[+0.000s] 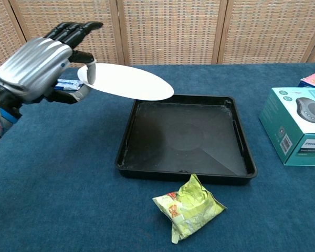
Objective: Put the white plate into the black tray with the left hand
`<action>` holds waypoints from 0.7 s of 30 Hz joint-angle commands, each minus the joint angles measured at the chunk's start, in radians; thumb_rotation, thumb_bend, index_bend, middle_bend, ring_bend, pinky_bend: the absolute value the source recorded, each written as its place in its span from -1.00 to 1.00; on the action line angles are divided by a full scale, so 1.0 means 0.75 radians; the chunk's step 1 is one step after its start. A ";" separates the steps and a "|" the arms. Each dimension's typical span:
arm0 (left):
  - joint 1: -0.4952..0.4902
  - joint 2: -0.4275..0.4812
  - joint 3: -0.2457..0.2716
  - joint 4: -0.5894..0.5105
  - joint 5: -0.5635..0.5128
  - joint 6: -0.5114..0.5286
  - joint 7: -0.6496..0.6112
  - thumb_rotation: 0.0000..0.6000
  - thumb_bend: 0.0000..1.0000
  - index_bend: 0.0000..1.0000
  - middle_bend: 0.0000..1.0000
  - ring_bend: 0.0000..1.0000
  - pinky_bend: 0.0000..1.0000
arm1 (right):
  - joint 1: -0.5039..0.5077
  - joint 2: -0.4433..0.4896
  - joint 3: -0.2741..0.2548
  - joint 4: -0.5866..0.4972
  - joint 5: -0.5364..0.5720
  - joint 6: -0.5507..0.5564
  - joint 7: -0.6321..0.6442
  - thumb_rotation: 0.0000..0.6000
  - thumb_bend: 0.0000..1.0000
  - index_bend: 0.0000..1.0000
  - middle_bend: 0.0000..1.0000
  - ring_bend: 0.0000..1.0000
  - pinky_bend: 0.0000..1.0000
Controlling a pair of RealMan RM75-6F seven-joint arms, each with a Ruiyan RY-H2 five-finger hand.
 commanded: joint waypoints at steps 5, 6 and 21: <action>-0.123 -0.138 -0.009 0.115 -0.006 -0.123 0.004 1.00 0.15 0.64 -0.97 -1.00 -1.00 | 0.003 -0.003 0.019 0.036 0.055 -0.032 0.026 1.00 -0.65 -0.79 -1.00 -1.00 -1.00; -0.137 -0.157 -0.010 0.136 -0.008 -0.138 0.000 1.00 0.15 0.64 -0.97 -1.00 -1.00 | 0.004 -0.004 0.021 0.041 0.063 -0.037 0.030 1.00 -0.65 -0.79 -1.00 -1.00 -1.00; -0.294 -0.377 0.025 0.406 -0.021 -0.290 -0.059 1.00 0.14 0.63 -0.97 -1.00 -1.00 | 0.001 -0.007 0.043 0.091 0.140 -0.078 0.064 1.00 -0.65 -0.79 -1.00 -1.00 -1.00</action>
